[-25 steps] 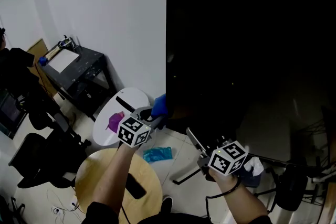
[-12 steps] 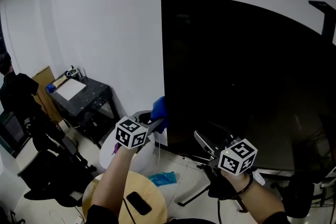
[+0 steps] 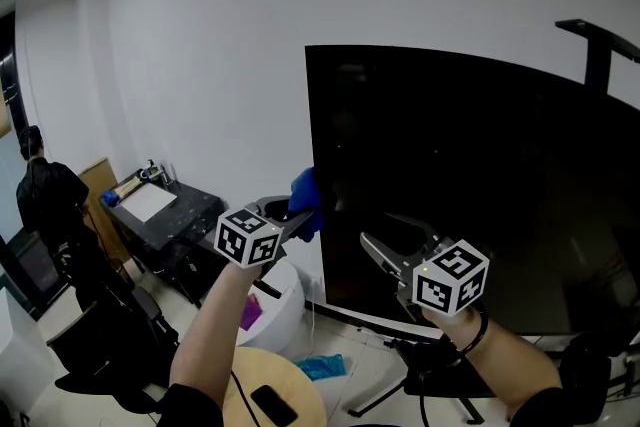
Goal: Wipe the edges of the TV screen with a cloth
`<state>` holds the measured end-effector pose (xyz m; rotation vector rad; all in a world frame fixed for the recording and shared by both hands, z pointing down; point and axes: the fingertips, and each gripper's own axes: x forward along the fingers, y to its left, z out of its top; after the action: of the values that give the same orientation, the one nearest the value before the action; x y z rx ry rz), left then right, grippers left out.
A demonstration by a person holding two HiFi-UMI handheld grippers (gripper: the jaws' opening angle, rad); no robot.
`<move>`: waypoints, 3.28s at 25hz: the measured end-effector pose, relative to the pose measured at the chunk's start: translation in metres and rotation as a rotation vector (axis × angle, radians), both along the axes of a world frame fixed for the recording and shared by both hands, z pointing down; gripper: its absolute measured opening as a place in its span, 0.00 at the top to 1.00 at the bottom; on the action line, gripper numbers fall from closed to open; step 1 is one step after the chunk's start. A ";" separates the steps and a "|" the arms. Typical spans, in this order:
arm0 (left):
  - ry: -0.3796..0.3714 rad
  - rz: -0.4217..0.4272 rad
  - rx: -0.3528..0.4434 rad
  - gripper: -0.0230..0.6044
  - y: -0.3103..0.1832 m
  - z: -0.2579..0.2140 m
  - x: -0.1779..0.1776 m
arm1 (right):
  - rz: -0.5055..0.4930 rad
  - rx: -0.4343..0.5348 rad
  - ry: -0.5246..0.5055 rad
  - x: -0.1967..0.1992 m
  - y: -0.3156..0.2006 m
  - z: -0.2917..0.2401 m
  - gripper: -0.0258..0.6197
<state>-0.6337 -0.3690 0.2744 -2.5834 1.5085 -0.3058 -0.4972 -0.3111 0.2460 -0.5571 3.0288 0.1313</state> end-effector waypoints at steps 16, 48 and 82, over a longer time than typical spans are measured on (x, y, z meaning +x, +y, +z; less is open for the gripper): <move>-0.098 -0.007 0.128 0.75 -0.003 -0.140 -0.006 | -0.009 0.082 0.020 0.018 0.018 -0.069 0.67; -0.334 0.025 0.483 0.75 0.081 -0.316 0.076 | -0.134 0.253 -0.173 -0.005 0.064 -0.269 0.56; -0.231 0.035 0.503 0.67 0.123 -0.269 0.031 | 0.256 0.615 0.394 -0.089 -0.006 -0.377 0.71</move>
<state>-0.6028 -0.2463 0.0055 -2.0984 1.2626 -0.1828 -0.5862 -0.3169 -0.1310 -0.9243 2.9819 1.2617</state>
